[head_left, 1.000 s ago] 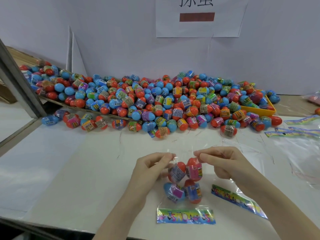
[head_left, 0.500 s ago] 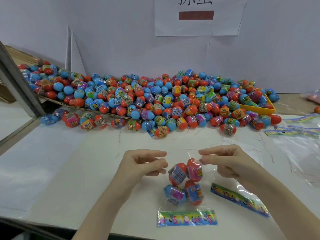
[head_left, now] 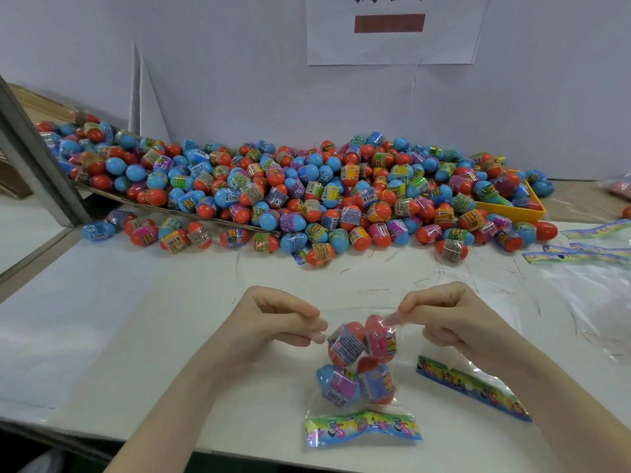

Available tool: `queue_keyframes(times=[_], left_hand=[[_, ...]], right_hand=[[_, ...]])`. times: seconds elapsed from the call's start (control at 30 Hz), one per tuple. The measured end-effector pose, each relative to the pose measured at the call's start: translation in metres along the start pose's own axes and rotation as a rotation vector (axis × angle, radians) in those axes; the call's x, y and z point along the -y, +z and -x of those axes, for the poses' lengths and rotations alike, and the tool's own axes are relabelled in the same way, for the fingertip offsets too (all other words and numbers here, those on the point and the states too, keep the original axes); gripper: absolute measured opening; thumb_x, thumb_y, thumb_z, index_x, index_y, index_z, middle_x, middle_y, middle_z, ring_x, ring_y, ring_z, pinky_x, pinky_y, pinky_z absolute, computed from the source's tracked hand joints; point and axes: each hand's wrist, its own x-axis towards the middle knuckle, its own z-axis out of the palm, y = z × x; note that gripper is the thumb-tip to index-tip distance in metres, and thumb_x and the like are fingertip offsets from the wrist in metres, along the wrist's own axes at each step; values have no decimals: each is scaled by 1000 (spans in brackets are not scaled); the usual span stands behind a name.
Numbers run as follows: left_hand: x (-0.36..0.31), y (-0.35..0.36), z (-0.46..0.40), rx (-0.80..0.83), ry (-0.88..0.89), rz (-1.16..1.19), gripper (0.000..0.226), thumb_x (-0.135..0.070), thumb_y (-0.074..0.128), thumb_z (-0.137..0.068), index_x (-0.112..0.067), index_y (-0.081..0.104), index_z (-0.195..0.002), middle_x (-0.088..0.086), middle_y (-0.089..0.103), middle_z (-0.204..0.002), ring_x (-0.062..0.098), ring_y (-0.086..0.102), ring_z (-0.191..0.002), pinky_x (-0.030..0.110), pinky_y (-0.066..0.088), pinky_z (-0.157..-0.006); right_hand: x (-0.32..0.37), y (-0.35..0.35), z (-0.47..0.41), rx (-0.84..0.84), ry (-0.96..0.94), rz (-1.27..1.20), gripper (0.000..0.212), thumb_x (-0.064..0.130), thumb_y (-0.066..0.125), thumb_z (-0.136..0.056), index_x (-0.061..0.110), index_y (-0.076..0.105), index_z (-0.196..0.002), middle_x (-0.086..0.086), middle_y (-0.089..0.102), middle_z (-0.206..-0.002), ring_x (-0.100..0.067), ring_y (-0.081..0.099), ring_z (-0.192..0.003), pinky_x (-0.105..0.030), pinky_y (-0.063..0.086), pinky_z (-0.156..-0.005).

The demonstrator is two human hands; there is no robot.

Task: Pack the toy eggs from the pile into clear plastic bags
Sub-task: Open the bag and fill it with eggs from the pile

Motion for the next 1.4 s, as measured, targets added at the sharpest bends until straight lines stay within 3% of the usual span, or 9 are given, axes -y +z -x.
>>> queue_keyframes(times=[0.27, 0.43, 0.67, 0.83, 1.0, 1.1, 1.17, 1.27, 1.4], left_hand=[[2, -6, -2, 68, 39, -92, 20, -2, 63, -57, -17, 76, -61, 3, 73, -68, 9, 68, -65, 15, 49, -58], [5, -7, -4, 69, 27, -99, 21, -4, 58, -62, -16, 76, -63, 4, 73, -70, 11, 69, -68, 15, 50, -60], [5, -6, -6, 4, 11, -147, 25, -36, 77, -49, -19, 77, -67, 4, 73, -73, 11, 69, -69, 17, 52, -61], [4, -4, -6, -58, 22, -225, 33, -30, 89, -37, -21, 76, -65, 2, 74, -74, 10, 69, -68, 16, 52, -59], [6, -2, -3, -110, 19, -156, 29, -26, 83, -40, -26, 76, -68, -3, 74, -77, 12, 71, -71, 15, 52, -62], [6, -1, 0, -120, 37, -106, 28, -20, 82, -41, -25, 76, -68, -1, 74, -77, 16, 72, -72, 15, 51, -61], [6, 0, 2, -125, 54, -82, 29, -19, 82, -40, -24, 76, -68, 1, 74, -76, 16, 72, -71, 15, 51, -61], [5, 4, 5, -139, 105, -47, 31, -21, 82, -37, -22, 77, -68, 3, 74, -75, 18, 72, -70, 16, 52, -61], [5, 11, 9, -176, 162, -24, 29, -22, 81, -39, -24, 75, -67, 3, 74, -74, 18, 72, -71, 18, 53, -61]], right_hand=[[-3, -3, -2, 67, -136, 181, 31, 0, 66, -77, 25, 76, -61, 6, 59, -46, -2, 28, -39, -12, 24, -42], [2, -4, -1, 135, -184, 234, 48, -16, 61, -74, 28, 76, -64, 8, 71, -63, 0, 65, -57, -7, 47, -58], [9, -3, 0, 111, -231, 520, 45, -9, 69, -72, 35, 74, -73, 12, 72, -77, -7, 70, -79, -24, 56, -74], [12, 4, 5, 69, -287, 663, 47, -3, 71, -74, 43, 69, -86, 21, 70, -81, -18, 71, -77, -47, 55, -67], [4, 3, 13, 62, -221, 572, 45, 0, 65, -76, 44, 73, -67, 28, 68, -89, -24, 35, -36, -21, 33, -40], [9, 13, 18, -10, -179, 241, 11, 21, 71, -68, 30, 74, -64, -1, 73, -91, -2, 30, -31, -9, 27, -38], [10, 18, 13, -160, -95, 126, 30, 43, 82, -57, 21, 68, -71, -13, 72, -86, -2, 25, -31, -13, 23, -33], [8, 30, 9, -199, 46, 189, 64, 55, 73, -38, 23, 58, -91, 2, 73, -73, -2, 41, -29, -10, 30, -33], [3, 42, 5, -113, 116, 376, 72, 61, 79, -29, 34, 59, -93, 3, 71, -69, -3, 67, -63, -12, 48, -56]])
